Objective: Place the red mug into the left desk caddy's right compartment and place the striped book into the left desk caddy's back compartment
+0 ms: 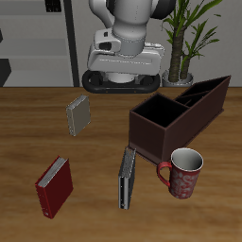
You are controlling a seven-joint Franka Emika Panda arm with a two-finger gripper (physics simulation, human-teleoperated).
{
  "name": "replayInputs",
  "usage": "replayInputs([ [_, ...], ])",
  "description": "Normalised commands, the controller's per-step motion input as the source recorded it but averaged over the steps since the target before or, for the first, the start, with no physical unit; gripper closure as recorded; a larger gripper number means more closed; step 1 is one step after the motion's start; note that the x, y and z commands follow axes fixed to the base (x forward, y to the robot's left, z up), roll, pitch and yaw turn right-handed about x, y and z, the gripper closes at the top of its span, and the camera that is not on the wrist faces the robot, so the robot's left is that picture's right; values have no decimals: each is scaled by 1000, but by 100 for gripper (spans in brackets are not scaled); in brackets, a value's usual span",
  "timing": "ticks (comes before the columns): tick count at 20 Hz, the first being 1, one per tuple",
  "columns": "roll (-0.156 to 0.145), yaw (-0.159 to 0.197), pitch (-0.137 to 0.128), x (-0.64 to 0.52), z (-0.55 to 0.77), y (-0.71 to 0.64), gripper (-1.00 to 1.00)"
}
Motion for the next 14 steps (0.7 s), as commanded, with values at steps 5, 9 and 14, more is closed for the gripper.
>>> replayInputs([
  [5,43,-4,-19,201,89,360,-100],
  [9,41,39,-52,386,98,494,-100],
  [14,39,51,-64,293,-8,408,-100],
])
